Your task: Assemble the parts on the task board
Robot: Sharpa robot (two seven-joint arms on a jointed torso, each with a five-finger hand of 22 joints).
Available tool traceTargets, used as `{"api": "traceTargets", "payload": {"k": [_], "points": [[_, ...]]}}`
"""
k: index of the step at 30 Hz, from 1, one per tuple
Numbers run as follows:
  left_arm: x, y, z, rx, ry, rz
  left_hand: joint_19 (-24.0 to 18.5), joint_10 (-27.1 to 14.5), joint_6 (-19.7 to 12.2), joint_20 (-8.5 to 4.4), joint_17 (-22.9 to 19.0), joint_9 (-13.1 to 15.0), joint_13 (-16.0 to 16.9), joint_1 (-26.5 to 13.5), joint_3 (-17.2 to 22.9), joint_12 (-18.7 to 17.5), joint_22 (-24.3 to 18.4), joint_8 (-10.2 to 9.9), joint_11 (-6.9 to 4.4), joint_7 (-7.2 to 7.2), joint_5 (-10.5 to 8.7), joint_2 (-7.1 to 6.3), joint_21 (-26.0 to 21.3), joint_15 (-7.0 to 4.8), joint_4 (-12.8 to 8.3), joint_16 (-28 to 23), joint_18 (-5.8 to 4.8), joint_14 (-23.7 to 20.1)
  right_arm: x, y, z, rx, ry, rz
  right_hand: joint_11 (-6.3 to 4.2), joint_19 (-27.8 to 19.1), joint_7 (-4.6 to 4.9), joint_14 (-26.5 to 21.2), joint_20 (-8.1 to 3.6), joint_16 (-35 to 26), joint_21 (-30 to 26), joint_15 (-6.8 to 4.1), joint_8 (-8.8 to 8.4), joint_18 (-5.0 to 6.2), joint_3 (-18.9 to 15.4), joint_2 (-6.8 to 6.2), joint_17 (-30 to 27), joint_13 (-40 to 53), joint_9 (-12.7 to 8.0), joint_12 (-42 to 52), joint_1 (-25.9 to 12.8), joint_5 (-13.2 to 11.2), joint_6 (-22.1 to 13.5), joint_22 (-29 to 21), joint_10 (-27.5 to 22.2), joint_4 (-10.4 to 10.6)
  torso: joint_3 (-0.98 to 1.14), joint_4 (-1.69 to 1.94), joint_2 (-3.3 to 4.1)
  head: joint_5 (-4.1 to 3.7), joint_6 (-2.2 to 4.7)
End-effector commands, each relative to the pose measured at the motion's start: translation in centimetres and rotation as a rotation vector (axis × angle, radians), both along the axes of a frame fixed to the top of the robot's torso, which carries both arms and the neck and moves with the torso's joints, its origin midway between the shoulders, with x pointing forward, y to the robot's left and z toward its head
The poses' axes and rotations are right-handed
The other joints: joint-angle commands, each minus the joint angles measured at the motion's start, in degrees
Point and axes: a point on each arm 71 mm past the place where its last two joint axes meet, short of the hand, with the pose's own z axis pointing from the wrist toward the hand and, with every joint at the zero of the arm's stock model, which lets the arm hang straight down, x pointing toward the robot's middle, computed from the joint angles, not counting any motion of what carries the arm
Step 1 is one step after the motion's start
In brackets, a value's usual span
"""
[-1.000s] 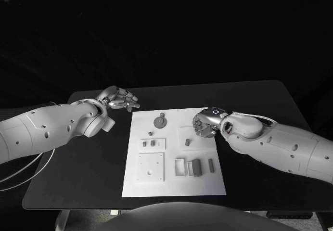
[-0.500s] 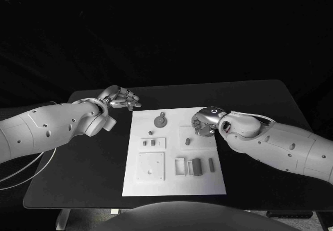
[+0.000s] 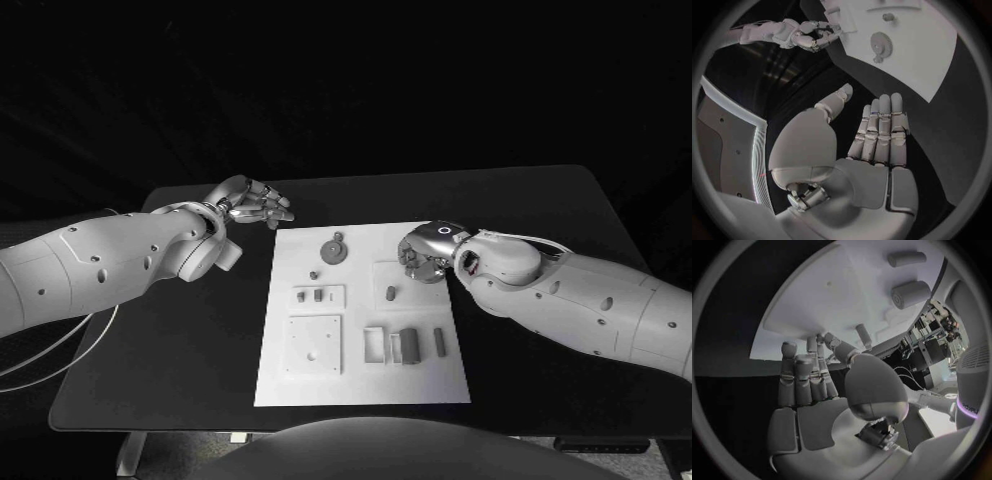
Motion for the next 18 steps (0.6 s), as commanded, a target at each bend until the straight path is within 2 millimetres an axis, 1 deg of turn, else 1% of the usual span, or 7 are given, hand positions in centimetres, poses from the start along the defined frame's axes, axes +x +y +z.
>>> {"api": "traceTargets", "payload": {"k": [1, 18], "points": [[0.05, -0.18, 0.1, -0.011, 0.003, -0.009, 0.2, -0.5, -0.4, 0.35, 0.1, -0.1, -0.1, -0.5, -0.3, 0.0, -0.1, -0.3, 0.06, -0.01, 0.04, 0.25, -0.2, 0.3, 0.1, -0.2, 0.62, 0.2, -0.22, -0.21, -0.69, -0.051, 0.027, 0.003, -0.04, 0.0, 0.02, -0.1, -0.53, 0.4, 0.1, -0.41, 0.4, 1.27, 0.0, 0.55, 0.1, 0.1, 0.0, -0.2, 0.1, -0.1, 0.5, 0.1, 0.4, -0.4, 0.01, -0.02, -0.01, 0.05, -0.07], [0.04, -0.18, 0.12, -0.011, 0.003, -0.007, 0.3, -0.5, -0.5, 0.34, 0.1, -0.1, -0.1, -0.5, -0.3, 0.0, -0.1, -0.3, 0.08, 0.04, 0.04, 0.28, -0.3, 0.29, 0.1, -0.3, 0.64, 0.2, -0.15, -0.34, -0.95, -0.098, 0.02, -0.007, -0.29, 0.0, -0.22, 0.0, -0.62, 0.3, 0.1, -0.66, 0.53, 1.27, 0.2, 0.86, 0.1, 0.2, 0.0, -0.3, 0.6, -0.1, 1.0, 0.2, 1.1, -0.5, 0.02, -0.04, -0.02, -0.03, -0.3]]}}
